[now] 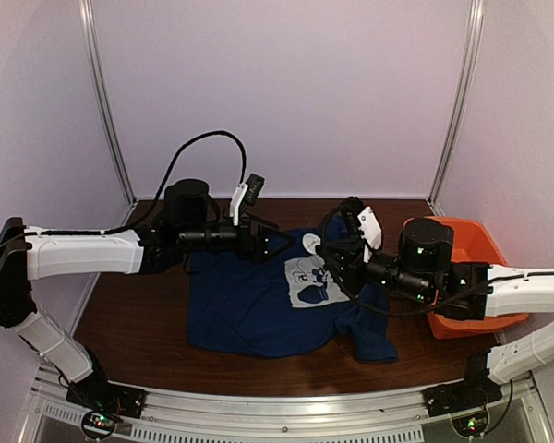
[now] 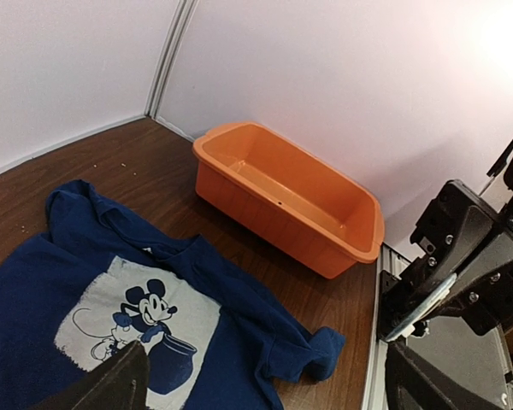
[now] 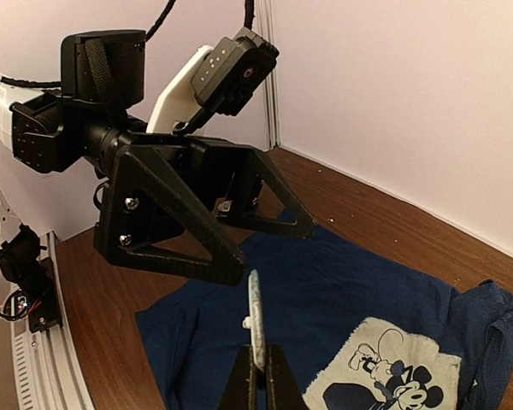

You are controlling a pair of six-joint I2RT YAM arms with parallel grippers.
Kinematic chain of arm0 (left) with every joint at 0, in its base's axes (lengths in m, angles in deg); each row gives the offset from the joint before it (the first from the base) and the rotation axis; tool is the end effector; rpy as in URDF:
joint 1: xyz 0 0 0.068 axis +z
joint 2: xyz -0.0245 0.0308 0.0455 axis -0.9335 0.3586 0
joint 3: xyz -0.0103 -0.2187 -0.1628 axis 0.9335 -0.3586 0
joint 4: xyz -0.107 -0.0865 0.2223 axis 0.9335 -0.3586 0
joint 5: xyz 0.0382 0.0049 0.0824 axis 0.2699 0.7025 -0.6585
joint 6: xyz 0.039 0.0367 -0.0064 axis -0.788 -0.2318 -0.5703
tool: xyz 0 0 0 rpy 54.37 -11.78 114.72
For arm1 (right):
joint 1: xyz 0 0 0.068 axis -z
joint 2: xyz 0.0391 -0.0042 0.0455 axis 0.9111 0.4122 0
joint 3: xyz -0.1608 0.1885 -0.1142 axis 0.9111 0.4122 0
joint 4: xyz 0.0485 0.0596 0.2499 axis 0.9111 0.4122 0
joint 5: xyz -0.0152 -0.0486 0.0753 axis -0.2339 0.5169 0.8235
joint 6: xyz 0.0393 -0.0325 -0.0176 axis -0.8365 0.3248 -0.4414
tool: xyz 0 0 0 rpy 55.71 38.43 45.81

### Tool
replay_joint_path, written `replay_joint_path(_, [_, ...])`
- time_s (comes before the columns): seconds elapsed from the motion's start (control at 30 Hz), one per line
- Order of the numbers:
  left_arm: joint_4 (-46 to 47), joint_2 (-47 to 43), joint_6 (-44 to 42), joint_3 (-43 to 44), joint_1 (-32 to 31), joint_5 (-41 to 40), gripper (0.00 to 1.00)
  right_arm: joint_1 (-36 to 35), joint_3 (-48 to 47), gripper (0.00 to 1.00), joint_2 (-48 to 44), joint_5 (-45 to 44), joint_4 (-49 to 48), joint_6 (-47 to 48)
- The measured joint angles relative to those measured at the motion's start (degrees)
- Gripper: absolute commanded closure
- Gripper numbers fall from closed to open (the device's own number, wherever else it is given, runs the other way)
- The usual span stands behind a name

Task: Pin the brooch onto the clothing
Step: Pass from the right arm to the left

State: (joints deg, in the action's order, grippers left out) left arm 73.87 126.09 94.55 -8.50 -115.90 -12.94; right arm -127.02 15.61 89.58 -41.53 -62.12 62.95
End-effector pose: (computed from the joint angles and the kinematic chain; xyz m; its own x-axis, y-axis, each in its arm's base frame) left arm 0.2311 -0.2713 0.2843 -0.5586 0.0119 -0.8294 0.7906 0.3099 -0.5281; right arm 0.1273 0.2297 0.3021 -0.1689 -0.0693 -0.9832 -0.8413 0.5298 0.1072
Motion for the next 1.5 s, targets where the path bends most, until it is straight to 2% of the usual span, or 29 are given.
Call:
replay_joint_path(0.73, [-1.73,0.0,-0.44,0.13,0.0,-0.87,0.02,0.0,-1.05,1.0,0.02,-0.5,0.76,-0.68])
replay_joint_path(1.03, [-7.98,0.0,-3.93,3.02,-2.21,-8.66,0.02,0.0,-1.18,1.0,0.09,-1.14,0.74,-1.62])
replay_joint_path(1.5, [-12.9,0.07,-6.75,4.44,-3.48,-13.79,0.02,-0.63,-2.49,1.0,5.07,-1.29,-1.66,-5.25])
